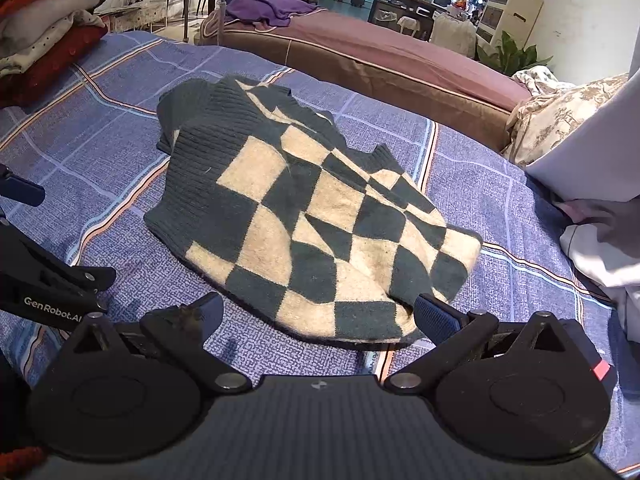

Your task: Fold small clothes

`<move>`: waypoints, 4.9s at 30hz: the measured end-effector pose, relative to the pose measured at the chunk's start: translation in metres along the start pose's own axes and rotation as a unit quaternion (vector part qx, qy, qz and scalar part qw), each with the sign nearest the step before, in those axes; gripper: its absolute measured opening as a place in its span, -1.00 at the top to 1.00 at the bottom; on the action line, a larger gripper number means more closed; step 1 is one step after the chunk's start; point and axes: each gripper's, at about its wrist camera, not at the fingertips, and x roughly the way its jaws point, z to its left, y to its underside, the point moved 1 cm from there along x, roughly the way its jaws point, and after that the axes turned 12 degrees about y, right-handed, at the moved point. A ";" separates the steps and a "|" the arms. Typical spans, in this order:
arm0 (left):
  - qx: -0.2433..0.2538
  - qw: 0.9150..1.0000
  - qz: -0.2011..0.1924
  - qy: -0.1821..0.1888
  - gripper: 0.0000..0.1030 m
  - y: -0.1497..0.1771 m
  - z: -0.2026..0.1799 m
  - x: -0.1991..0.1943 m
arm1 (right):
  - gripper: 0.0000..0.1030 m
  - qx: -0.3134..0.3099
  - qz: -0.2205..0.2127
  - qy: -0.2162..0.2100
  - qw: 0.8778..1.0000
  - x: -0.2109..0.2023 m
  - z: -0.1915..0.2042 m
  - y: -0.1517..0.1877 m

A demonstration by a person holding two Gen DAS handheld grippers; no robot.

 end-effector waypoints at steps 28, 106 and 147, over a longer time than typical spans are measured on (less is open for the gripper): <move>-0.008 1.000 -0.005 0.019 -1.00 0.005 0.006 0.000 | -1.00 -0.006 0.008 0.004 1.000 0.001 0.002 0.003; -0.049 0.997 -0.024 0.050 -1.00 0.045 0.069 0.025 | -1.00 0.108 -0.074 -0.072 0.989 0.021 0.007 0.018; 0.030 0.992 -0.125 0.008 -1.00 -0.004 0.063 0.034 | -0.60 0.064 0.007 -0.109 0.992 -0.042 -0.051 0.126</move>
